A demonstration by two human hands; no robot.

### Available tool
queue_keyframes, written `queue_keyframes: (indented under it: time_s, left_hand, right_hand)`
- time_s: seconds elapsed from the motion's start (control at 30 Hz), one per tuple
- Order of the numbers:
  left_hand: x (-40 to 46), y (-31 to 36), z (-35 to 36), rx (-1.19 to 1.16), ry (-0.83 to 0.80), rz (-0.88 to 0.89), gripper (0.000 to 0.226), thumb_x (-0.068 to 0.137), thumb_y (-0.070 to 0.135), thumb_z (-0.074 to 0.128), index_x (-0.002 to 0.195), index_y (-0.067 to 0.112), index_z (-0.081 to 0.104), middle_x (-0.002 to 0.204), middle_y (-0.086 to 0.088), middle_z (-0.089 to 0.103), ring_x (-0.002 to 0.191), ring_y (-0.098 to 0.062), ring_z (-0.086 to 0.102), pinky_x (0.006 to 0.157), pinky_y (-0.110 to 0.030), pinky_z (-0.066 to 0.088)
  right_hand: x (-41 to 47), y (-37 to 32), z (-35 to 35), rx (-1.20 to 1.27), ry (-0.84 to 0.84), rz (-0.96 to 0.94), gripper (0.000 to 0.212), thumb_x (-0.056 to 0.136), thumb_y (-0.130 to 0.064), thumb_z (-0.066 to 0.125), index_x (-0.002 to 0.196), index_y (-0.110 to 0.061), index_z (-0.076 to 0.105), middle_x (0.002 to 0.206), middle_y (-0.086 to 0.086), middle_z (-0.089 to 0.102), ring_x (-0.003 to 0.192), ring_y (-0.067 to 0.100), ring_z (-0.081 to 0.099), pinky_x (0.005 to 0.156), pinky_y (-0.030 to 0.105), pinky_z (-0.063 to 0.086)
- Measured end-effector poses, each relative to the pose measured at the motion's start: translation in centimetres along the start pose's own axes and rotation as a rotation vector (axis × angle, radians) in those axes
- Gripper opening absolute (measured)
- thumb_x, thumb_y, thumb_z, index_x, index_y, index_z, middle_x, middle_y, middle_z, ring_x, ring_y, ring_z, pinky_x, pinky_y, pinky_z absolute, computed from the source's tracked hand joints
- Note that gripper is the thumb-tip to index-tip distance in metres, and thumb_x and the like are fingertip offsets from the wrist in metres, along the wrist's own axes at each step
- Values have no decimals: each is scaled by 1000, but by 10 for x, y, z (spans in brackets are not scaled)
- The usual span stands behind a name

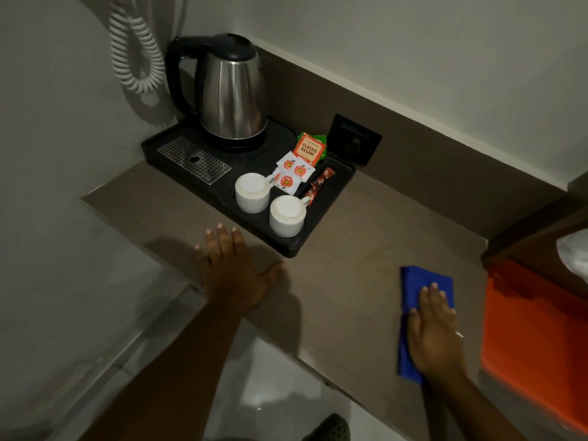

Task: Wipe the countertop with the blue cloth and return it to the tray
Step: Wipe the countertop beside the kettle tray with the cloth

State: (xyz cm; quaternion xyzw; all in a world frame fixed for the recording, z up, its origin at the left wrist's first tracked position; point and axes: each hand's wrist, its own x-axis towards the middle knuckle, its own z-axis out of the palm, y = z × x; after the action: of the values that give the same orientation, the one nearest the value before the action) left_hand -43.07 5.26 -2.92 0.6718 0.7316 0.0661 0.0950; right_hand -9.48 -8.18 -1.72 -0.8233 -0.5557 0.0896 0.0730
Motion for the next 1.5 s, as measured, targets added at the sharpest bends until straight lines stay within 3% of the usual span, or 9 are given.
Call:
queue_keyframes:
  time_s: [0.23,0.43,0.57,0.73,0.87,1.0,1.13,1.3,1.5]
  left_hand:
    - [3,1,12,7,50,10,127,64,97,18,149,4,24,159,-27,19,146,-46,13,114,-66,13]
    - [3,-1,13,19,73,18,128,63,98,15,148,3,29,157,-28,24,145,-46,16,113,-66,13]
    - [1,-1,9,31,41,22,128,63,97,15,150,4,22,160,-26,17,147,-45,11,115,-66,13]
    - [3,-1,14,36,77,20,127,64,97,13,148,3,28,158,-28,22,145,-46,16,113,-66,15]
    - [3,-1,15,18,102,38,125,65,97,18,146,2,32,156,-29,25,144,-47,19,113,-67,15]
    - [1,-1,10,21,59,33,127,64,98,17,148,3,27,159,-27,20,146,-45,14,115,-65,12]
    - [1,-2,9,18,69,37,126,65,96,22,148,2,29,158,-28,22,145,-46,16,115,-65,14]
    - [2,0,13,4,78,33,126,64,96,22,148,2,30,157,-28,24,144,-47,16,113,-66,14]
    - [1,-1,10,24,74,40,130,63,99,13,148,2,31,156,-29,26,144,-47,18,113,-66,17]
  right_hand:
    - [87,-36,-15,-45,31,407,61,98,-36,27,148,-2,14,159,20,12,146,36,13,118,51,14]
    - [51,-21,-3,-11,-70,-169,61,96,-53,16,149,-23,8,157,-6,2,145,12,1,118,37,3]
    - [43,24,-15,11,-43,-42,59,98,-49,20,149,-21,12,160,0,7,146,16,4,119,41,4]
    - [108,-37,-17,-35,-3,277,60,99,-37,27,149,-6,13,160,17,9,146,35,10,119,54,14]
    - [107,-100,4,14,-44,-56,61,98,-41,25,150,-13,12,161,8,8,147,27,7,118,45,7]
    - [57,-67,9,-33,-107,-342,62,92,-54,13,148,-28,9,157,-9,4,146,11,3,117,37,3]
    - [59,-14,-10,0,-65,-124,56,98,-42,25,149,-24,11,161,0,11,147,15,5,121,41,6]
    - [94,-87,-10,-28,-4,205,60,97,-37,30,149,-9,16,160,13,12,146,31,12,119,51,15]
    - [48,-160,20,-20,-63,-209,62,97,-41,27,151,-16,9,162,5,6,148,22,3,119,40,2]
